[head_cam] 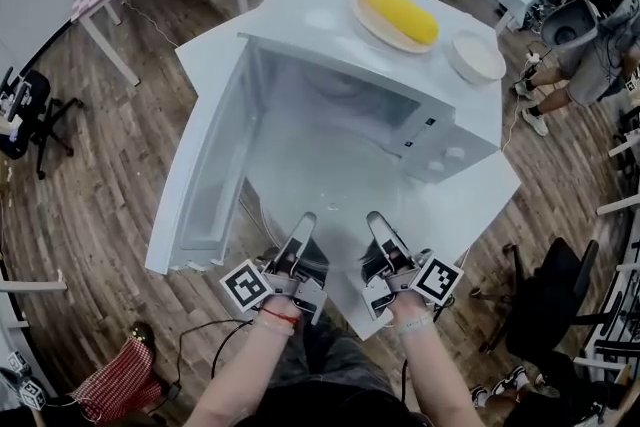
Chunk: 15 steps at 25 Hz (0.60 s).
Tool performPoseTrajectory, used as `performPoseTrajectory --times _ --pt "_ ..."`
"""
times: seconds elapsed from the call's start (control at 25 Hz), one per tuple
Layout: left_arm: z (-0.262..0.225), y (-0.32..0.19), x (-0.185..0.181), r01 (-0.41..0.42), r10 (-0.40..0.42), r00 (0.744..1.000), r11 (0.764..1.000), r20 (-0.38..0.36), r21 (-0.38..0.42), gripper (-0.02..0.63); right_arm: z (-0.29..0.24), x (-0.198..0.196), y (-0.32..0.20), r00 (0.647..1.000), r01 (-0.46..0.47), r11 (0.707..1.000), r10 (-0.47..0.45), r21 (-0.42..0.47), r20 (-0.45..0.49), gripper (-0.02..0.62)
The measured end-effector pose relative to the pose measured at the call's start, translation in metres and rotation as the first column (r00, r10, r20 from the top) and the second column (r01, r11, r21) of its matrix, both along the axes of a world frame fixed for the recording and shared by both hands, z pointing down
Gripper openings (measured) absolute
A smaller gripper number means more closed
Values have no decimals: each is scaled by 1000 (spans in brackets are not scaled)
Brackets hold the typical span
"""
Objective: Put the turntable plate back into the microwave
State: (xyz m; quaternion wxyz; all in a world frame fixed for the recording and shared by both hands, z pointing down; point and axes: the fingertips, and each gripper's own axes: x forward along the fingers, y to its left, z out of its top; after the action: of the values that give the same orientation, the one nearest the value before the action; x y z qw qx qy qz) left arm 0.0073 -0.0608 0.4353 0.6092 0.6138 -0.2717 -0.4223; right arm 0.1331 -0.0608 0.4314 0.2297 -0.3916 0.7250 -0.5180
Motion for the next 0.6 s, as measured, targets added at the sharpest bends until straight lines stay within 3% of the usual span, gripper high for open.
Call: performPoseTrajectory --times 0.6 --pt "19 -60 2 -3 3 1000 999 7 -45 32 19 3 -58 998 -47 999 48 -20 29 60"
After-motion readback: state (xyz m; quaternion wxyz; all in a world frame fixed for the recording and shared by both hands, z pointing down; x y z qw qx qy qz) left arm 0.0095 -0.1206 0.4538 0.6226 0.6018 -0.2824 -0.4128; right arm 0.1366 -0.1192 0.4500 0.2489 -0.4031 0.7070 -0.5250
